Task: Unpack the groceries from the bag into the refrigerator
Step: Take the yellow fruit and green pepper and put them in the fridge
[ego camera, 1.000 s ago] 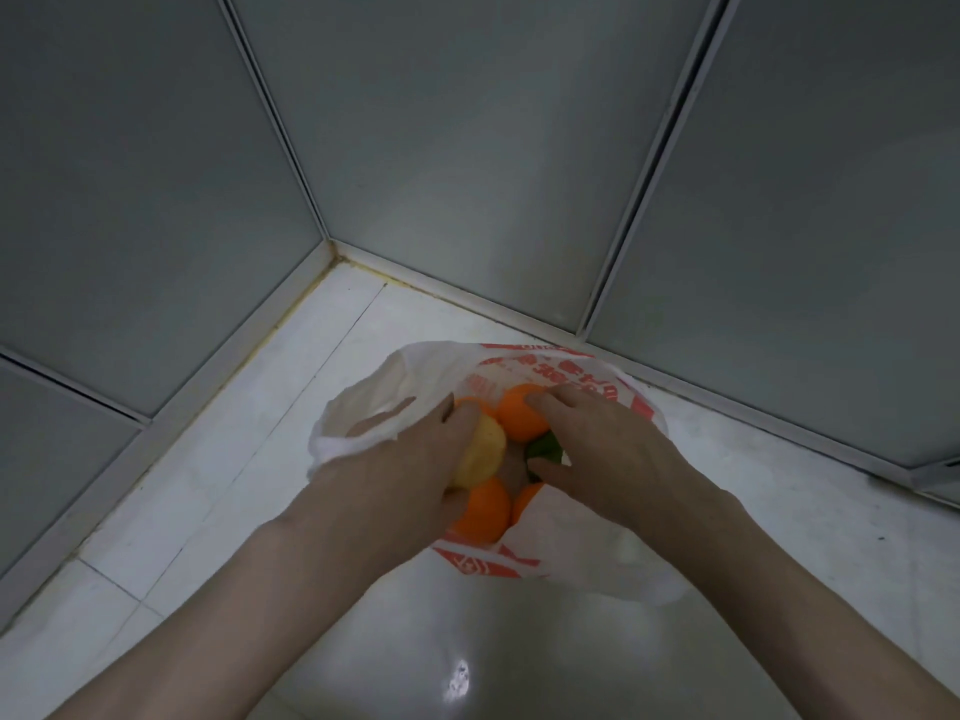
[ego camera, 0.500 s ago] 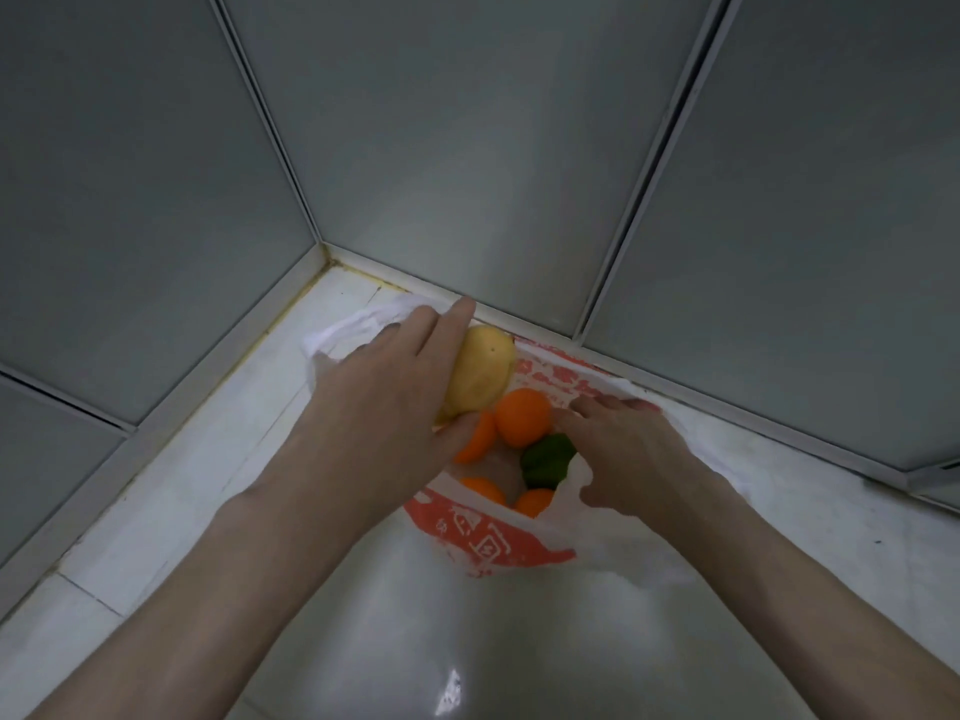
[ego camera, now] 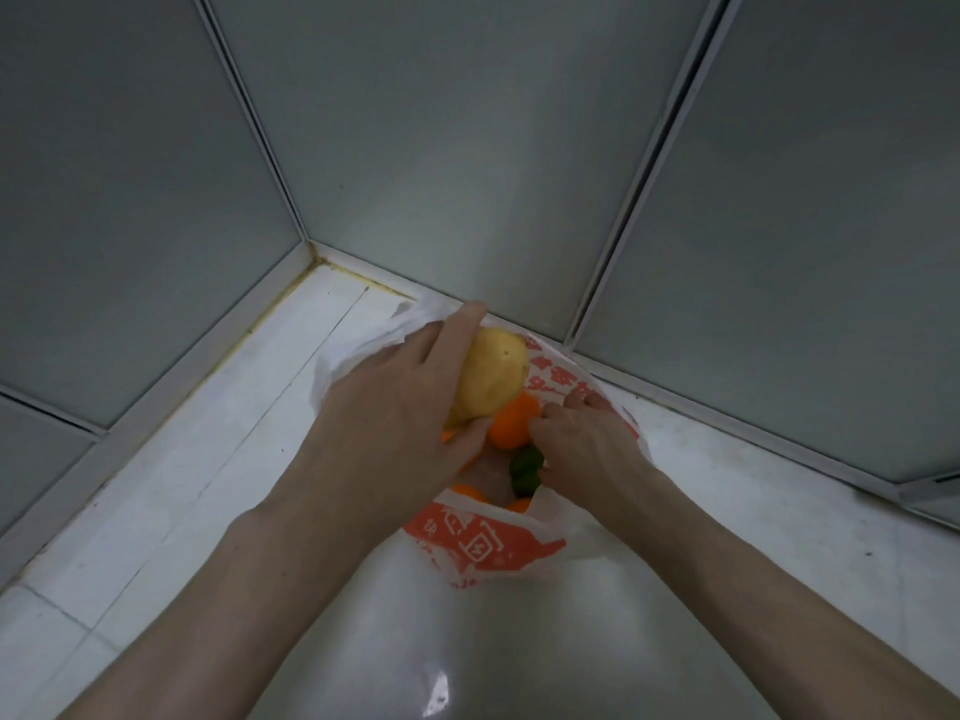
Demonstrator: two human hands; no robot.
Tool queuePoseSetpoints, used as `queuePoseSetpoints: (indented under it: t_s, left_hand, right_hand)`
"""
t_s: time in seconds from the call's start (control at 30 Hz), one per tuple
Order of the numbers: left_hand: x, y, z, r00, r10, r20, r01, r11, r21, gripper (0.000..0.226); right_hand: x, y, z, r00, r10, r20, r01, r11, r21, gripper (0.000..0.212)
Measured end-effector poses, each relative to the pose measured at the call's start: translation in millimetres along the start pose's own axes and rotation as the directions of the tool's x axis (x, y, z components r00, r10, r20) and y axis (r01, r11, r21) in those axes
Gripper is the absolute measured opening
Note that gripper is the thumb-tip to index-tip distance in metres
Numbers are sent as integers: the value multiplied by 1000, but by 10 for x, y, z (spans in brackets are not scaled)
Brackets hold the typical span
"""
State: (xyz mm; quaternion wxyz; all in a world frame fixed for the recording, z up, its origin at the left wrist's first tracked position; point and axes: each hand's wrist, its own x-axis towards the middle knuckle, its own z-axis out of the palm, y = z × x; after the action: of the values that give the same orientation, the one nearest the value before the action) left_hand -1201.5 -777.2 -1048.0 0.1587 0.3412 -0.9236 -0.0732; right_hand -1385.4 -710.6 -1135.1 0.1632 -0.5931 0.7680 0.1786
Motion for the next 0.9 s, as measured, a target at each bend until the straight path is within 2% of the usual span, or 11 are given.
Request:
queuePoseSetpoints:
  t_s: [0.2,0.3,0.5,0.6,0.7,0.8,0.9]
  left_hand:
    - [-40,-27,56,998,-56,2,56,998,-8,67]
    - [-60,-43,83,998,-59,18,59,998,-34,69]
    - [-80,-79,79,996,-87,12,87,994,-60,68]
    - [-90,-92,78,997,-80,-6,79,994,-73,67]
    - [-101,-77,50,996,-88,-3,88,991,-99,68]
    - [-117,-58,-18,994,-112,4,111,983,-147,75]
    - [-112,-84,-66,989,-147,33,151,965,-214,70]
  right_hand:
    - [29,-48,131,997,68,34,-71,993,95,42]
    - [50,-65,148,996,62,65,-67,994,81,54]
    - [92,-99,231,990,75,117,-79,996,36,57]
    - [52,-99,257,998,24,61,-21,999,-46,55]
    - [-81,-98,201,996,-33,-82,29,998,-56,59]
    - [-299,-108,58,986,-46,-158,55,997,50,69]
    - [-528,-103,-77,970,-51,-237,101,974,202,73]
